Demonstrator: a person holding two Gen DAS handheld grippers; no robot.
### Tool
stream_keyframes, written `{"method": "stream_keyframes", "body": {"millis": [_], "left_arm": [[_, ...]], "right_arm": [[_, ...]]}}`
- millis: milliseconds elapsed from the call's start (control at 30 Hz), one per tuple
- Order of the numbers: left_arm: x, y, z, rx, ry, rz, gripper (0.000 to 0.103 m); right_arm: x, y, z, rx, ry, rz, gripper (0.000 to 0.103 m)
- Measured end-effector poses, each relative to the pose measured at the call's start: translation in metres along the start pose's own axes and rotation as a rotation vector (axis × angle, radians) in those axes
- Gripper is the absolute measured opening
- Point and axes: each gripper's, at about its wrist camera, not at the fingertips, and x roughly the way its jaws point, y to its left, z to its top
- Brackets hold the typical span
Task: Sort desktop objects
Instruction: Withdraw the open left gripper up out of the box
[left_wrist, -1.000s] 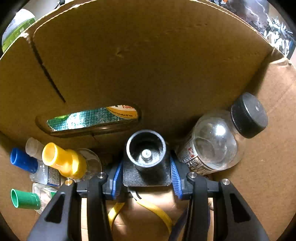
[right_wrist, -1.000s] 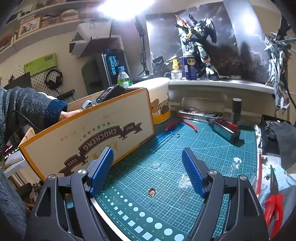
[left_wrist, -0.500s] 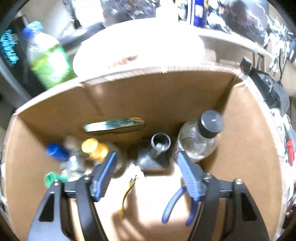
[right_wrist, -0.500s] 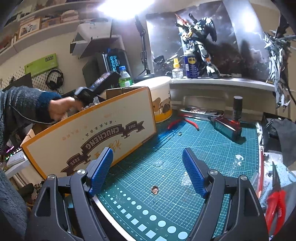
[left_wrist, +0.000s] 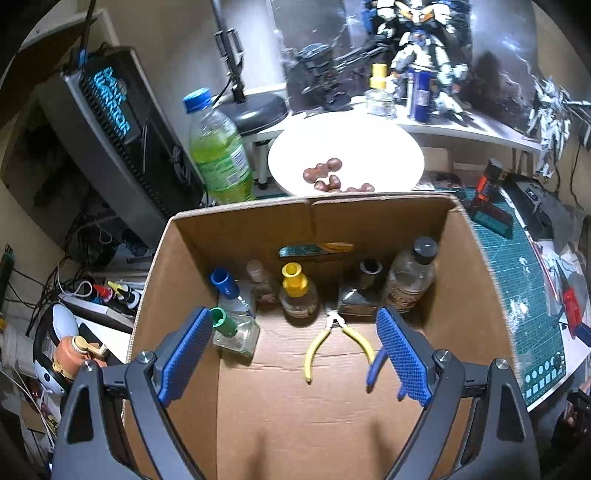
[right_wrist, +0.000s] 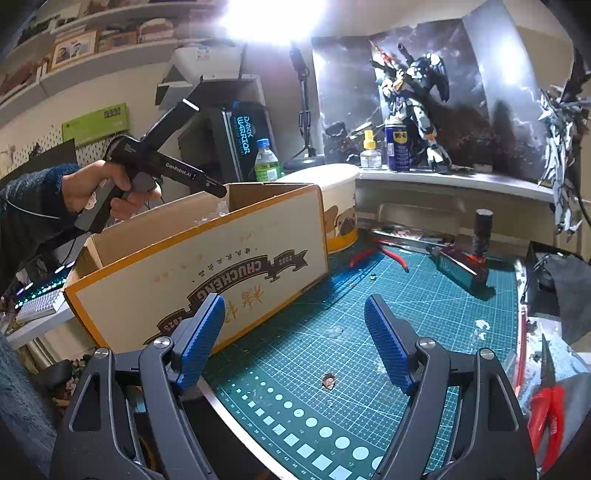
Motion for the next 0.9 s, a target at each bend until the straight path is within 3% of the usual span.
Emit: {"method": "stream_keyframes", "body": {"millis": [167,267,333,433,567,733,900], "left_arm": [[-0.011,-0.003,-0.012,0.012,-0.056,-0.007,0.091],[-0.038,-0.007,-0.023,0.003,-0.141,-0.027,0.091],[-0.062,-0.01,-0.035,-0.017,-0.234,-0.028,0.091],[-0.095,-0.014,-0.054,-0.048,-0.368,-0.016,0.103],[-0.129,-0.022,-0.081,-0.09,-0.51,0.003,0.103],[-0.15,-0.037,-0.107,-0.085,-0.581,0.032,0.103],[-0.165,-0.051,-0.136,-0.12,-0.635,-0.042,0.103]], "right_arm": [[-0.005,0.007,-0.003,-0.01,0.001,-0.004,0.076],[-0.008,0.004,-0.007,0.006,0.002,-0.015,0.076],[-0.011,0.001,-0.008,0.025,-0.005,-0.018,0.076],[-0.017,-0.004,-0.012,0.053,-0.017,-0.019,0.076],[-0.024,-0.011,-0.019,0.069,-0.004,-0.042,0.076],[-0.038,-0.018,-0.029,0.078,0.021,-0.075,0.076],[-0.057,-0.027,-0.042,0.092,0.037,-0.134,0.079]]}}
